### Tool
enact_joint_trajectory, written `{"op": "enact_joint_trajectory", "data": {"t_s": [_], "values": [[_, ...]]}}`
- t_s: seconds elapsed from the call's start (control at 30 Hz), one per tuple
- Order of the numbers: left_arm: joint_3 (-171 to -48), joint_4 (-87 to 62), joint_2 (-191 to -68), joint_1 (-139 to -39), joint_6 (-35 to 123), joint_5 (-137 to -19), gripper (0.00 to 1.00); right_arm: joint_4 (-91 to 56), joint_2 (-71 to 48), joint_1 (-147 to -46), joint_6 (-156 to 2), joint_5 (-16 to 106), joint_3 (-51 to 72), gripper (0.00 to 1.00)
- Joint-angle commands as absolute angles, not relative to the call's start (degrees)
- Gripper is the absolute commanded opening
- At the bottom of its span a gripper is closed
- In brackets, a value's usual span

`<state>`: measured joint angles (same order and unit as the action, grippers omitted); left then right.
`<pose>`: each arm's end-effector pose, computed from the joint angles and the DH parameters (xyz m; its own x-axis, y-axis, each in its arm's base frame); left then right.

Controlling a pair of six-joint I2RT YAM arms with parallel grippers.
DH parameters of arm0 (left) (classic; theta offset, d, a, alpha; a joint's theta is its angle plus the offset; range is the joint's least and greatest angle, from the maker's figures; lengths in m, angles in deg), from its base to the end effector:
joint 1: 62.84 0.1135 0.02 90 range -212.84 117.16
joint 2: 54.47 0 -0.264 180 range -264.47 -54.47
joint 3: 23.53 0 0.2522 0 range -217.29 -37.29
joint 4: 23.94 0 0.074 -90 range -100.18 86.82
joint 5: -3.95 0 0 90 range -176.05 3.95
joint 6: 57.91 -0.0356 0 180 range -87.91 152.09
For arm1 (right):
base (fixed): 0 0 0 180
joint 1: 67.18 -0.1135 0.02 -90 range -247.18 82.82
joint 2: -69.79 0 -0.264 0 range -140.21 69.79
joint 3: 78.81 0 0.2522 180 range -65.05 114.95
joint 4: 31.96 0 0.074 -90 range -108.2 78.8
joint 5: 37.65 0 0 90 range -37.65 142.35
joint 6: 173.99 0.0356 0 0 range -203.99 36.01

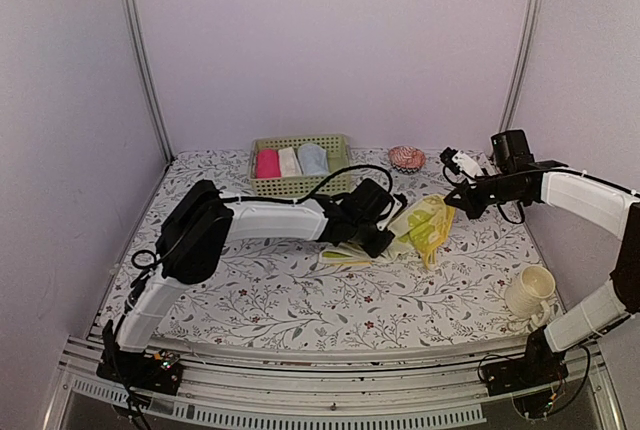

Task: Roll the towels
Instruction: Pick up the towel from the center of the board.

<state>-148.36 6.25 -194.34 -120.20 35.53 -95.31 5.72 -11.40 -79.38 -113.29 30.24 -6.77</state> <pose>0.2973 -0.4535 0.1407 -0.4284 0.5591 -0.7098 0.7456 0.6625 0.0718 0.2921 0.0769 0.2563 -0.4027 -0.5509 -0.7310 -0.7391 0.6668 -0.0954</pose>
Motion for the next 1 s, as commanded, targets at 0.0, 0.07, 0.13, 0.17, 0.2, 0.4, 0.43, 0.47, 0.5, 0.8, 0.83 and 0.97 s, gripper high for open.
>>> {"op": "enact_joint_trajectory", "data": {"t_s": [0.0,0.07,0.13,0.17,0.2,0.4,0.43,0.47,0.5,0.8,0.83,0.97], "values": [[-148.01,6.05,-193.04,-119.64,36.76,-97.86,0.43,4.74,-10.13,-79.04,-112.9,28.97,-7.94,0.03],[-144.98,3.69,-190.68,-119.63,37.28,-97.53,0.39,4.75,-10.28,-79.04,-112.84,28.86,-8.04,0.03],[-137.57,-3.7,-186.31,-119.63,38.23,-98.64,0.34,4.82,-10.23,-79.04,-113.03,28.74,-8.23,0.02],[-133.59,-8.23,-184.09,-119.43,38.51,-97.48,0.39,4.75,-10.21,-79.03,-113.11,28.82,-8.27,0.02],[-130.7,-11.08,-182.7,-119.07,39.0,-95.58,0.47,4.74,-10.19,-79.04,-113.23,28.94,-8.32,0.02],[-140.21,-3.37,-190.01,-116.12,43.38,-86.94,0.54,4.74,-10.6,-79.02,-113.19,28.84,-8.28,0.02],[-140.41,-3.89,-190.63,-116.03,43.23,-85.43,0.54,4.74,-10.63,-79.04,-113.17,28.79,-8.23,0.03],[-140.32,-4.71,-191.08,-116.02,43.05,-83.57,0.53,4.74,-10.71,-79.04,-113.13,28.71,-8.23,0.02],[-140.36,-5.56,-191.44,-116.03,43.06,-82.47,0.53,4.74,-10.82,-79.04,-113.11,28.68,-8.22,0.02],[-143.09,-5.62,-193.25,-114.48,44.39,-78.85,0.41,4.79,-11.0,-79.04,-112.99,28.7,-8.29,0.02],[-142.99,-5.98,-193.05,-114.56,44.01,-77.4,0.41,4.76,-11.05,-79.03,-112.99,28.71,-8.32,0.02],[-139.9,-8.75,-190.8,-114.94,44.9,-77.61,0.43,4.83,-11.27,-79.02,-112.99,28.86,-8.32,0.02]]}}
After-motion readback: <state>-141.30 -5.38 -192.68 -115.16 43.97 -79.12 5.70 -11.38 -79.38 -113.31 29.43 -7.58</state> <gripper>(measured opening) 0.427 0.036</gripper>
